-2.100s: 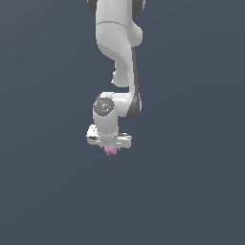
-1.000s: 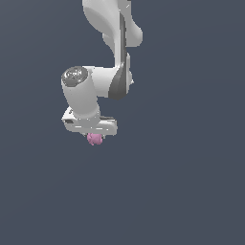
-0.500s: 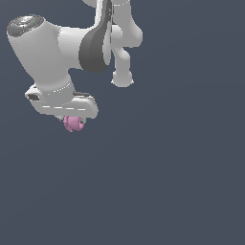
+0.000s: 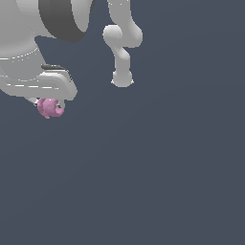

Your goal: Pick up the object and move it to a goal position.

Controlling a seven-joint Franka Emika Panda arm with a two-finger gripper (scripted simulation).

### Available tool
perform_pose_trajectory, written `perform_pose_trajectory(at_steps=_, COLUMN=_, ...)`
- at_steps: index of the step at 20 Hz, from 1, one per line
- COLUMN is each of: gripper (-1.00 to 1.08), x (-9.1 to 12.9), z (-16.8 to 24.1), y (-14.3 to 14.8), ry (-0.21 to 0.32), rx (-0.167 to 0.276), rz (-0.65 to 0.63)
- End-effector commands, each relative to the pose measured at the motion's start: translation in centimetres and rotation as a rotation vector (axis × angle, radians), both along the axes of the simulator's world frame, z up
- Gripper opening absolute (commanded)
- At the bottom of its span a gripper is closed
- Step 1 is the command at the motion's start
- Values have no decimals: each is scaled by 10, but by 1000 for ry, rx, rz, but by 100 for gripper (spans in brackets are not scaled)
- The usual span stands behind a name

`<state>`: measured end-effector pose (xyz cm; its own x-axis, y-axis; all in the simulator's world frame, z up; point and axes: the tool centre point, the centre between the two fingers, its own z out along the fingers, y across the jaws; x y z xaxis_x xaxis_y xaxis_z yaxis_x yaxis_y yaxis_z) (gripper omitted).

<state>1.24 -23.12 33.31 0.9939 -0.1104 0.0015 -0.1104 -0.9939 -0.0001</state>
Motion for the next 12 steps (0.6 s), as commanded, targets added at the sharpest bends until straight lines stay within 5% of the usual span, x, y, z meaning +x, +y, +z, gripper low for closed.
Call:
perform_pose_trajectory(at_steps=1, gripper=-100, x=1, z=12, y=-7, ry=2, rx=0, rz=1)
perform_pose_trajectory(at_steps=12, gripper=-100, x=3, z=32, y=-19, ry=2, rx=0, rz=1)
